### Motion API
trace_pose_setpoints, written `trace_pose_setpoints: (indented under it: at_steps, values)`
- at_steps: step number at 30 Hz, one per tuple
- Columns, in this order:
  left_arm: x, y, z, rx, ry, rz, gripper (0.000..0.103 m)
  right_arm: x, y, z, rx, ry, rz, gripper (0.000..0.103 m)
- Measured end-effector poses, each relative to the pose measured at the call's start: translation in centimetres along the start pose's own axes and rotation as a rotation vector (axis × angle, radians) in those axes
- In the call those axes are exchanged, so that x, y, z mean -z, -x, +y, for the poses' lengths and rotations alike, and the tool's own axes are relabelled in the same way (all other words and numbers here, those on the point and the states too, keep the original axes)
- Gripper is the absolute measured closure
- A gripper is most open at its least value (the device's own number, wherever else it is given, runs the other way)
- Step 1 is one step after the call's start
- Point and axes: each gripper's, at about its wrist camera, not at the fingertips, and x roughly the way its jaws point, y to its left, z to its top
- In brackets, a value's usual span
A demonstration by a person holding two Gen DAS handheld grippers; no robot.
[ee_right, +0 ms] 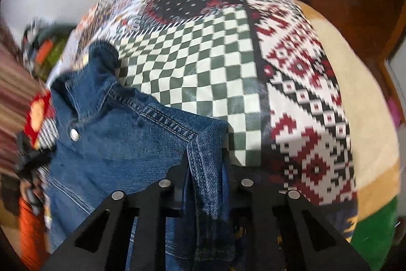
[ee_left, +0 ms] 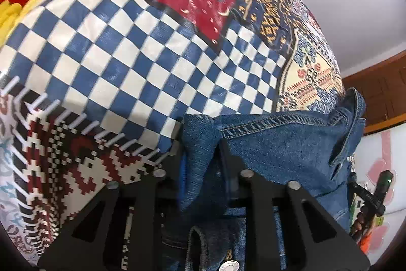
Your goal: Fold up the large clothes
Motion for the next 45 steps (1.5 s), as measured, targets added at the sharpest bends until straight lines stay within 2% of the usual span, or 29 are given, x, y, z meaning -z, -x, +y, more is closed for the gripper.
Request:
trace_pose_setpoints:
  at_steps: [3, 7, 11, 16, 20, 23, 28, 32, 34, 35, 36, 37, 38, 41, 43, 45]
  values:
    - [-0.4, 1.0, -1.5, -0.086, -0.063, -0.039, 0.089, -1.1, 0.6, 1.9, 0.058, 0.071, -0.032, 0.088]
    - [-1.2, 3.1, -3.7, -0.179, -0.161, -0.125, 0.091, -3.8, 2.4, 5.0, 0.082, 0.16, -0.102, 0.088]
    - [-2.9, 6.1, -5.7, -0.221, -0.235, -0.22, 0.091, -6.5, 3.9, 8.5, 0.12, 0.251, -0.186, 0.088]
    - [-4.9, 7.8, -6.1, -0.27, -0.275, -0.277, 0.092, -10.1, 4.1, 11.4, 0.14, 0.267, -0.263, 0.088]
    - [-6.6, 6.8, -4.8, -0.302, -0.254, -0.272, 0.092, -12.4, 1.8, 11.9, 0.175, 0.232, -0.27, 0.088]
    - [-7.7, 4.9, -3.6, -0.291, -0.21, -0.237, 0.091, -12.9, -0.9, 11.4, 0.214, 0.218, -0.243, 0.088]
    - [-8.0, 1.5, -2.2, -0.304, -0.191, -0.186, 0.09, -12.5, -5.3, 10.3, 0.283, 0.245, -0.189, 0.088]
    - [-7.7, 0.4, -2.4, -0.333, -0.21, -0.195, 0.087, -11.9, -8.0, 9.6, 0.325, 0.285, -0.143, 0.087]
    - [-7.7, 0.1, -2.4, -0.347, -0.228, -0.195, 0.084, -11.8, -8.1, 9.6, 0.35, 0.295, -0.152, 0.08]
    - [-7.7, 0.1, -2.4, -0.352, -0.237, -0.196, 0.083, -11.7, -8.2, 9.8, 0.391, 0.308, -0.156, 0.065]
    - [-7.6, 0.1, -2.4, -0.35, -0.239, -0.196, 0.083, -11.6, -8.2, 10.0, 0.45, 0.322, -0.169, 0.044]
    - [-7.6, 0.1, -2.3, -0.349, -0.238, -0.196, 0.083, -11.5, -8.1, 10.0, 0.503, 0.332, -0.187, 0.036]
    - [-7.6, 0.2, -2.3, -0.348, -0.236, -0.195, 0.083, -11.5, -8.0, 9.8, 0.521, 0.337, -0.197, 0.031]
    - [-7.3, 0.4, -2.3, -0.346, -0.227, -0.18, 0.082, -11.6, -7.3, 8.4, 0.444, 0.279, -0.168, 0.031]
    - [-6.8, 0.6, -2.5, -0.366, -0.237, -0.164, 0.081, -11.6, -6.4, 7.5, 0.392, 0.238, -0.144, 0.031]
    - [-6.1, 1.1, -3.1, -0.398, -0.261, -0.156, 0.081, -11.3, -5.5, 7.3, 0.376, 0.226, -0.137, 0.031]
